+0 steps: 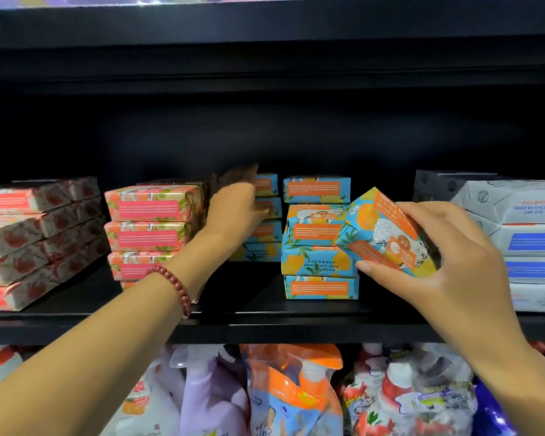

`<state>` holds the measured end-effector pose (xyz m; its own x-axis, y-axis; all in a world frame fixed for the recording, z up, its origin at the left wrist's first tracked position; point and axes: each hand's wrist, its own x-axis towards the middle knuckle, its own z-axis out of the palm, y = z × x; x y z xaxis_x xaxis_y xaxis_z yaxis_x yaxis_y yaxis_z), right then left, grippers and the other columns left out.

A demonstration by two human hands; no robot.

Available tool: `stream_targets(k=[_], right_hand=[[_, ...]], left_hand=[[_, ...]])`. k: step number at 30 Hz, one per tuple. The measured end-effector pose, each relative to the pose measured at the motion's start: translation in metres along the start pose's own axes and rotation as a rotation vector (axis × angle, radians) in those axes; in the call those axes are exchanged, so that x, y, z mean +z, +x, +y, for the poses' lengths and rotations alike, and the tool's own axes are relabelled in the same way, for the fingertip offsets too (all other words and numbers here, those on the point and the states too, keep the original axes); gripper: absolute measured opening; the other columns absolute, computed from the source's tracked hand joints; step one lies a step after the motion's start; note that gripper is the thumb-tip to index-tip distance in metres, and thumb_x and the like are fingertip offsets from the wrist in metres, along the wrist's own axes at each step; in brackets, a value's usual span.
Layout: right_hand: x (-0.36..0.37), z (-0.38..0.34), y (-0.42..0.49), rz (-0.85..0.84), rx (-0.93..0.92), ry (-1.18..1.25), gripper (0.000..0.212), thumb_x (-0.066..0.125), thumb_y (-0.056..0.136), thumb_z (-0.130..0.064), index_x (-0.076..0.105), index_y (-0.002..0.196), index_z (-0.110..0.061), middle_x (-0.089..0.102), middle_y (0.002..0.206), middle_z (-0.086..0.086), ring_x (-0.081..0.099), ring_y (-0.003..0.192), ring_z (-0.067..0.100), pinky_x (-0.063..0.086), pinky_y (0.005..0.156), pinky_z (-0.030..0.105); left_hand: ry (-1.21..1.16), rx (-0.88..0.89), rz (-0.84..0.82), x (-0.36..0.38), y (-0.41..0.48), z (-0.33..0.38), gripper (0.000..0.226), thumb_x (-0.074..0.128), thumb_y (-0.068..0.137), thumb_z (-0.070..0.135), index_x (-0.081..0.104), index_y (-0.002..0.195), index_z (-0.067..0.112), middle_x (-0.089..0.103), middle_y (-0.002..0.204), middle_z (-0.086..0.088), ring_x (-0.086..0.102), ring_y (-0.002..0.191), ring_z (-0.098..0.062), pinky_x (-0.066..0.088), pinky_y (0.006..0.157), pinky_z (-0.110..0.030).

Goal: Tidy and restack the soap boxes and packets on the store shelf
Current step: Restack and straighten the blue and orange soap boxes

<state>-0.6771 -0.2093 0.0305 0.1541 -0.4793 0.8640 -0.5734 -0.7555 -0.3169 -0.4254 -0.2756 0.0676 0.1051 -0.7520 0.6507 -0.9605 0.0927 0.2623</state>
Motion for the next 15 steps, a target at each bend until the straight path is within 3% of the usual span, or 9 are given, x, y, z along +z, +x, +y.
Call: stream_targets(k=[2, 5, 12, 15], right_hand=[[0.0, 0.003, 0.004, -0.002, -0.022, 0.003, 0.067, 0.064, 0.061, -0.057, 0.059, 0.113, -0.015, 0.05, 0.102, -0.007, 0.047, 0.089, 0.003, 0.04, 0.069, 0.013], [0.003, 0.007, 0.009, -0.007, -0.049, 0.006, 0.067, 0.065, 0.062, -0.056, 0.059, 0.114, -0.015, 0.048, 0.102, -0.009, 0.046, 0.089, 0.001, 0.038, 0.069, 0.013], [0.008, 0.013, 0.012, -0.032, -0.066, 0.016, 0.067, 0.067, 0.062, -0.055, 0.058, 0.115, -0.015, 0.051, 0.104, -0.007, 0.047, 0.091, 0.002, 0.04, 0.068, 0.011], [0.01, 0.014, 0.014, -0.03, -0.067, 0.014, 0.068, 0.067, 0.061, -0.055, 0.059, 0.115, -0.013, 0.051, 0.104, -0.006, 0.048, 0.091, 0.005, 0.041, 0.07, 0.013]], left_hand=[[0.063, -0.006, 0.021, 0.004, 0.004, -0.005, 0.079, 0.069, 0.083, 0.035, 0.027, 0.147, 0.014, 0.037, 0.147, -0.01, 0.032, 0.135, -0.03, 0.025, 0.111, -0.047], [0.17, 0.007, 0.077, 0.009, 0.007, -0.008, 0.074, 0.069, 0.082, 0.037, 0.036, 0.142, 0.01, 0.04, 0.144, -0.011, 0.031, 0.133, -0.03, 0.017, 0.114, -0.041], [0.108, 0.049, 0.25, 0.015, 0.002, -0.013, 0.058, 0.077, 0.074, 0.028, 0.054, 0.123, 0.009, 0.053, 0.123, -0.01, 0.04, 0.116, -0.029, 0.03, 0.094, -0.034], [0.118, 0.072, 0.306, 0.015, 0.0, -0.01, 0.049, 0.078, 0.072, 0.023, 0.057, 0.113, 0.009, 0.056, 0.114, -0.009, 0.042, 0.11, -0.03, 0.033, 0.095, -0.038]])
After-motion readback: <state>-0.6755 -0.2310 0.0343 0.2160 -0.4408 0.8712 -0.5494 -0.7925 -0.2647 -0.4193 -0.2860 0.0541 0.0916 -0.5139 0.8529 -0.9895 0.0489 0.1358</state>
